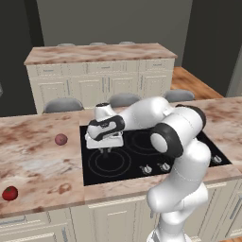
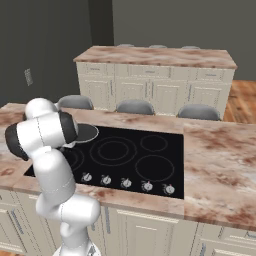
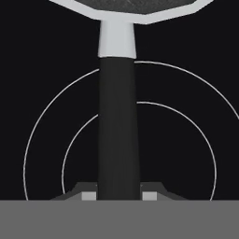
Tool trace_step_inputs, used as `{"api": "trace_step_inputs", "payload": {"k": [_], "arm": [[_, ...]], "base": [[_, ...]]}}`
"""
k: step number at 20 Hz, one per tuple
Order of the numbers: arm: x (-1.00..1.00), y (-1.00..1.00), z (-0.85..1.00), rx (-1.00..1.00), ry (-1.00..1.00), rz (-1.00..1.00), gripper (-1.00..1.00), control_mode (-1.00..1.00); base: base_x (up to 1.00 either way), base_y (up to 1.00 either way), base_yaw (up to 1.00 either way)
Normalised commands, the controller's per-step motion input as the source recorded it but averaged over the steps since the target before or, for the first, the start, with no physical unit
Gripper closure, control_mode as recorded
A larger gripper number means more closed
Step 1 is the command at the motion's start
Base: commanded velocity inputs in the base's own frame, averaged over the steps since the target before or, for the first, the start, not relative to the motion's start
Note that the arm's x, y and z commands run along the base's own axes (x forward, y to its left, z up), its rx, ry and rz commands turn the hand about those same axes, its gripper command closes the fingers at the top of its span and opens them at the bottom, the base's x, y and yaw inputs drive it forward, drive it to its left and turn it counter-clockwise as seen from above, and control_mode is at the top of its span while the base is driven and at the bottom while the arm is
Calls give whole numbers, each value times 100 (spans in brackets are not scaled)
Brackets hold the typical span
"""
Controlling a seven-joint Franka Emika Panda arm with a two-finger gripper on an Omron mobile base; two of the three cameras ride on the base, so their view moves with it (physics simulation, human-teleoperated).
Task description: Place the pan on the rear left burner on the stove. Then place the tomato and the onion in the pan and turn on the rear left burner.
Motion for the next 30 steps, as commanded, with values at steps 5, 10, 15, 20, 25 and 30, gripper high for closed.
{"api": "trace_step_inputs", "payload": {"k": [5, 10, 15, 20, 25, 30], "arm": [[1, 20, -1, 0, 1, 0, 100, -100], [-3, 13, 0, 0, 6, -1, 100, -100], [0, 1, 0, 0, 5, -6, 100, -100], [0, -2, 0, -6, 0, -12, 100, -100], [0, 0, -2, -8, 0, -8, -100, -100], [-3, 0, 13, -1, 0, -1, -100, -100]], "base": [[0, 0, 0], [0, 0, 0], [0, 0, 0], [0, 0, 0], [0, 0, 0], [0, 0, 0]]}}
